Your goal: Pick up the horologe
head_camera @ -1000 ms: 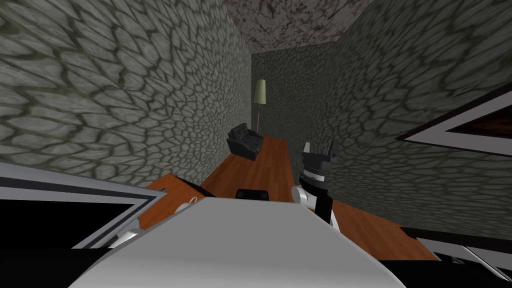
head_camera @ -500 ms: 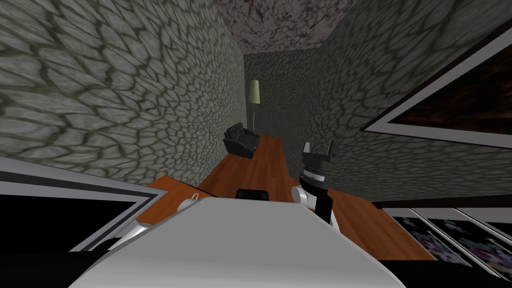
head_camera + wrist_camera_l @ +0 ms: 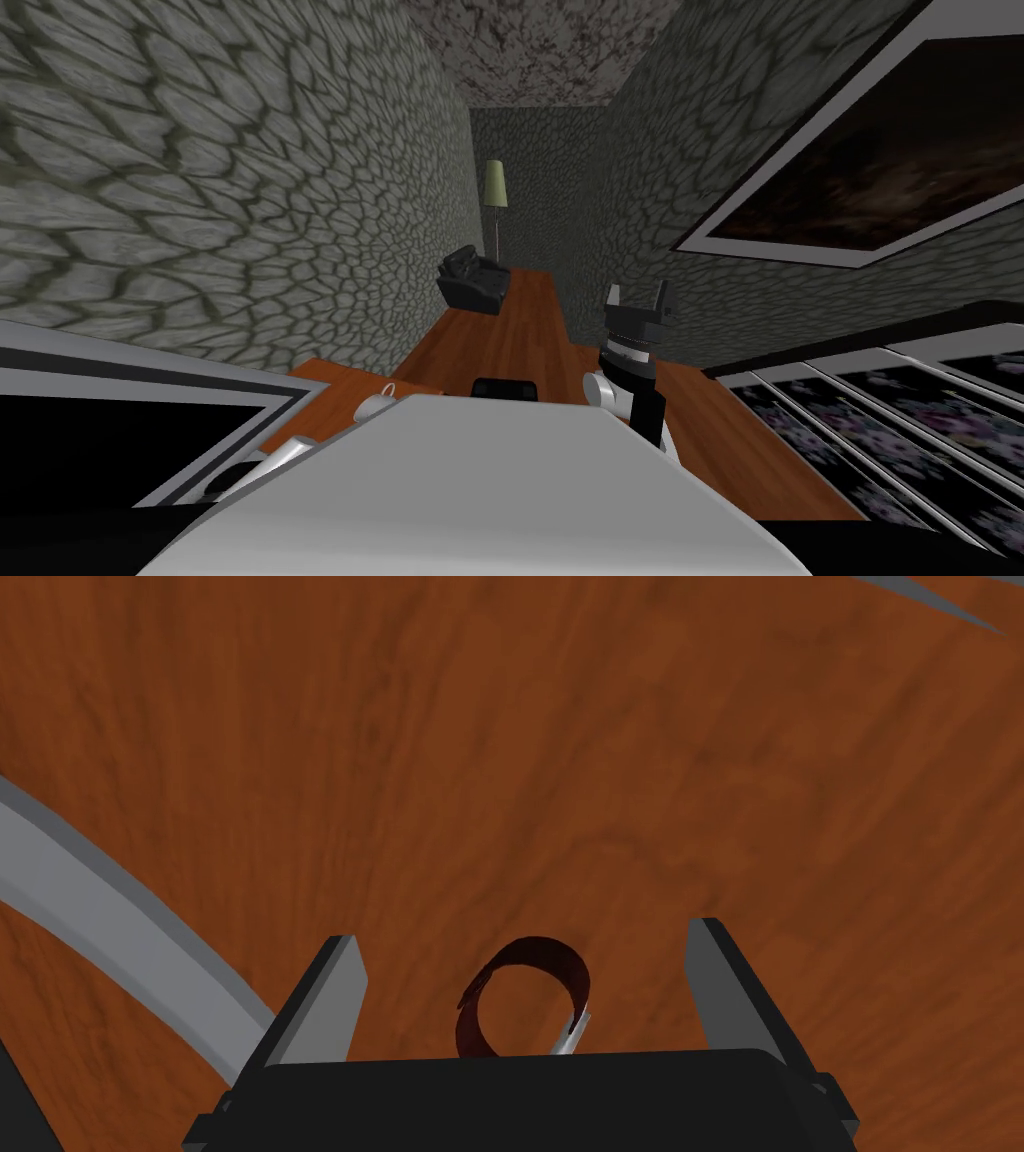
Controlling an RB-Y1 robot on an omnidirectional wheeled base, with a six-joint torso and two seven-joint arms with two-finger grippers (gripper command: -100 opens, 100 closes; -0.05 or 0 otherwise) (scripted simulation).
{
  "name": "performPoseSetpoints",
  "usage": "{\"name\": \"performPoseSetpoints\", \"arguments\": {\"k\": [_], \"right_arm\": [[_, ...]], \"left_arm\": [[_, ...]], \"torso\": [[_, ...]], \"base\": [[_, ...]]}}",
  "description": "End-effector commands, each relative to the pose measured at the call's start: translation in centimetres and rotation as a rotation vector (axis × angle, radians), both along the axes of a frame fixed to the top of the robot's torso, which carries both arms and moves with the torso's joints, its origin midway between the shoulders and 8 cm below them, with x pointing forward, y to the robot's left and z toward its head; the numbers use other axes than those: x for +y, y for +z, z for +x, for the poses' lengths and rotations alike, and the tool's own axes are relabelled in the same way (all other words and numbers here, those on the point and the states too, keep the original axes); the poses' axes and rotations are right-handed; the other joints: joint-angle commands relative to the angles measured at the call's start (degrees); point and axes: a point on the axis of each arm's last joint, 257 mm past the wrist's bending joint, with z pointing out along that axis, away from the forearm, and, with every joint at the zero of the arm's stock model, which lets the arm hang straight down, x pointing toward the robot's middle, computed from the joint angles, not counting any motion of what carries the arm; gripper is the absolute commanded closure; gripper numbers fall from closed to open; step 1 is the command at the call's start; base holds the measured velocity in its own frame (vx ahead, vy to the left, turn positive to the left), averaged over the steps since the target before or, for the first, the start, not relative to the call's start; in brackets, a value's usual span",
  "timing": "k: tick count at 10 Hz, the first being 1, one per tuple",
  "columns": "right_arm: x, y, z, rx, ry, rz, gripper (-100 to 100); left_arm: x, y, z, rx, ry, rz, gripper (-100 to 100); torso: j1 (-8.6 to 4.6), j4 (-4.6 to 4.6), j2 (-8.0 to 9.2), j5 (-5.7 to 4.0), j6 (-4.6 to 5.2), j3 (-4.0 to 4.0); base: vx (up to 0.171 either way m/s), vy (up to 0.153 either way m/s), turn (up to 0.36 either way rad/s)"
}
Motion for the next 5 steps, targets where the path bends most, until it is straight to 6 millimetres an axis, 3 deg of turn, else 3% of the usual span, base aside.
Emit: {"name": "performPoseSetpoints", "arguments": {"k": [1, 3, 4, 5], "right_arm": [[0.00, 0.00, 0.00, 0.000, 0.000, 0.000, 0], [0.00, 0.00, 0.00, 0.000, 0.000, 0.000, 0], [0.00, 0.00, 0.00, 0.000, 0.000, 0.000, 0], [-0.01, -0.01, 0.00, 0.000, 0.000, 0.000, 0]], "left_arm": [[-0.07, -0.33, 0.56, 0.002, 0.032, 0.001, -100], [-0.14, -0.52, 0.91, -0.001, 0.070, 0.002, -100], [-0.10, -0.37, 0.72, 0.000, 0.053, 0.002, -100], [-0.10, -0.38, 0.74, -0.001, 0.059, 0.002, 100]], "torso": [[0.00, 0.00, 0.00, 0.00, 0.00, 0.00], [0.00, 0.03, 0.18, -0.01, -0.05, 0.10], [0.07, 0.04, 0.21, 0.02, -0.02, 0.12], [0.10, 0.00, -0.01, 0.02, -0.06, 0.01]], "base": [[-0.167, -0.049, -0.339], [-0.155, -0.006, -0.134], [-0.076, 0.003, -0.042], [-0.013, 0.000, 0.009]]}}
